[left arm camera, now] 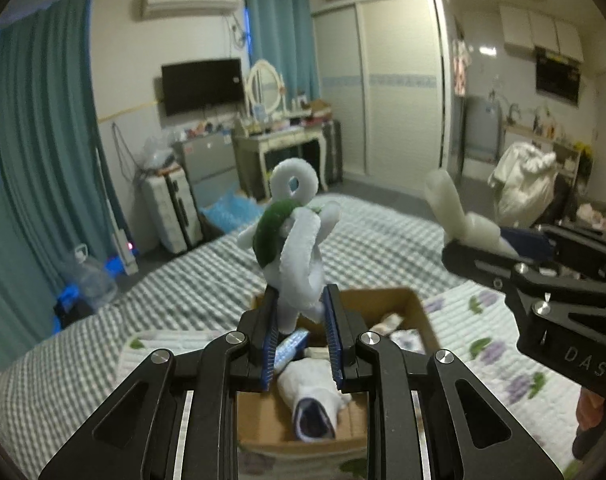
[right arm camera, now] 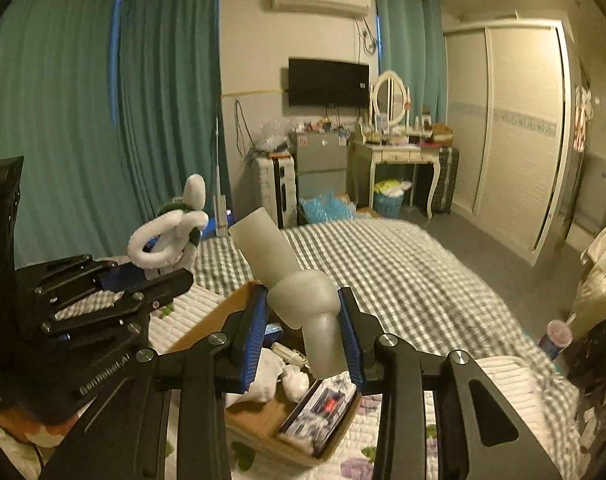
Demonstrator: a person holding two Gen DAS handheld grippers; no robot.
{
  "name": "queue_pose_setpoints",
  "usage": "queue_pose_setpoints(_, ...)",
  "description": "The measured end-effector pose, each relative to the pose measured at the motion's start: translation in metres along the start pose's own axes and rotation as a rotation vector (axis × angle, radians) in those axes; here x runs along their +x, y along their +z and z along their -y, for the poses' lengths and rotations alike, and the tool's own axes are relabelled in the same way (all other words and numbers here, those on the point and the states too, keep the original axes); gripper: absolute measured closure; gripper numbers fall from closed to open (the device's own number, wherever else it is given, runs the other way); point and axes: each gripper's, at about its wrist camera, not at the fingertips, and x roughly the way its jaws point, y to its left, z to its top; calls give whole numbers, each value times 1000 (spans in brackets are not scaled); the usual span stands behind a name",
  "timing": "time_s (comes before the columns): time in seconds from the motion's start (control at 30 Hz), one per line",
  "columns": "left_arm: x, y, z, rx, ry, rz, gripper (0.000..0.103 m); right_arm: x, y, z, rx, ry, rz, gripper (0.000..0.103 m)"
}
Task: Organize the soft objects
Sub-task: 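Carry the plush toy and foam tube over the box and release them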
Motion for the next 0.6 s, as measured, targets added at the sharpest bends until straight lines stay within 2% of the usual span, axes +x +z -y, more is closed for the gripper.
queue_pose_setpoints(0.2, 63, -21, 7, 24, 12, -95, 82, 71, -13, 21, 26, 27, -79, 68)
queue_pose_setpoints(0.33, 88, -34, 16, 44, 21, -149, 82, 110, -31, 32, 44, 34, -142, 68)
queue_pose_setpoints(0.6, 112, -49, 20, 31, 31, -217, 81, 146, -59, 51, 86, 35, -200, 67)
